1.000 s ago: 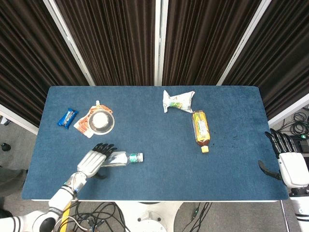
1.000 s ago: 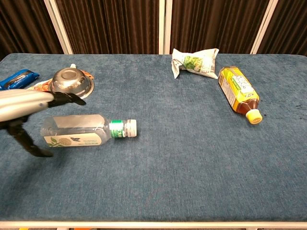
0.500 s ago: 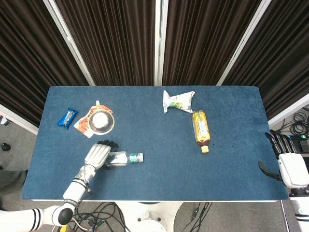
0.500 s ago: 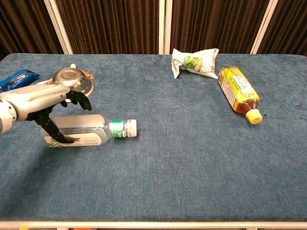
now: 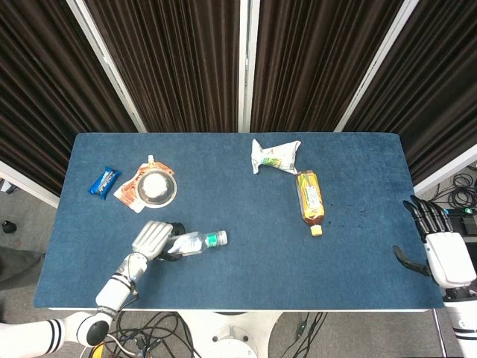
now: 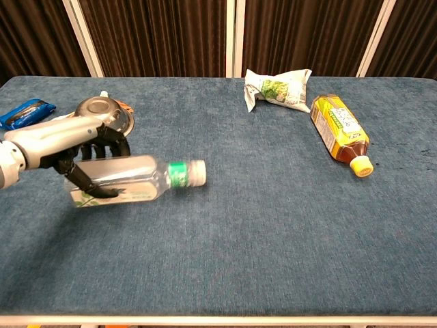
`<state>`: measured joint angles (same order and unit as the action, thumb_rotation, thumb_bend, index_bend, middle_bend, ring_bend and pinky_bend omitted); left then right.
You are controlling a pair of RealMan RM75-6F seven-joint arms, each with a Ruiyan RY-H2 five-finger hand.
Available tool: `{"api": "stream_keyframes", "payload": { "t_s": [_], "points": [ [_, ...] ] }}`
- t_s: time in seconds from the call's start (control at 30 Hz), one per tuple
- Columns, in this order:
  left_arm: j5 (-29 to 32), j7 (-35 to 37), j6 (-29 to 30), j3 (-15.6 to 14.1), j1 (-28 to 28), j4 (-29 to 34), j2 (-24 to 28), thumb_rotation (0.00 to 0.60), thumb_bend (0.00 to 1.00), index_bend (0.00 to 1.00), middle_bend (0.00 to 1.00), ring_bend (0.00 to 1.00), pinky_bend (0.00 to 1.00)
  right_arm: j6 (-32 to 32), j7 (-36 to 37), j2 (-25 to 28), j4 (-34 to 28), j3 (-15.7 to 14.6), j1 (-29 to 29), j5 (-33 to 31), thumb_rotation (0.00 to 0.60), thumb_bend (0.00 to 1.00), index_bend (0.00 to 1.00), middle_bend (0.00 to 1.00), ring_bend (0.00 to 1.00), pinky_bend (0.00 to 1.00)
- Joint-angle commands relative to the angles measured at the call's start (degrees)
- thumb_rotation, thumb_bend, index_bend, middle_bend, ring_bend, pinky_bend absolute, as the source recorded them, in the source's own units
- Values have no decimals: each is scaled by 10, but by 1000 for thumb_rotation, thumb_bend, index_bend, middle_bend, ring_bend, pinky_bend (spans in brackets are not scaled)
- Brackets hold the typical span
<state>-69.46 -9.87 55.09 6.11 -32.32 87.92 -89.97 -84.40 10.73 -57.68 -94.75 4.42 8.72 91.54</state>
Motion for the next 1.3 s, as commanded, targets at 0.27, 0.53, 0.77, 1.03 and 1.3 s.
{"api": "stream_keyframes", "payload": {
  "t_s": [0.27, 0.53, 0.77, 1.03, 1.3],
  "points": [
    [-283, 489, 123, -13, -34, -120, -32, 600, 367, 618, 596, 523, 593, 112, 55, 114, -159, 18, 109, 81, 600, 246, 110, 35, 0, 0],
    [-290, 520, 162, 4, -62, -140, -79, 600, 378, 618, 596, 523, 581, 236, 6, 127, -230, 57, 208, 49, 577, 236, 209, 44, 0, 0],
    [-271, 524, 161, 9, -74, -143, -96, 600, 379, 618, 596, 523, 580, 281, -27, 111, -252, 74, 252, 21, 548, 203, 239, 51, 0, 0],
    [-258, 531, 166, 6, -78, -140, -98, 600, 378, 618, 596, 523, 580, 286, -63, 105, -264, 70, 261, 10, 548, 203, 268, 57, 0, 0],
    [-251, 528, 169, 1, -80, -139, -96, 600, 379, 618, 596, 523, 580, 276, -57, 101, -260, 64, 261, 11, 547, 203, 271, 59, 0, 0]
  ]
}}
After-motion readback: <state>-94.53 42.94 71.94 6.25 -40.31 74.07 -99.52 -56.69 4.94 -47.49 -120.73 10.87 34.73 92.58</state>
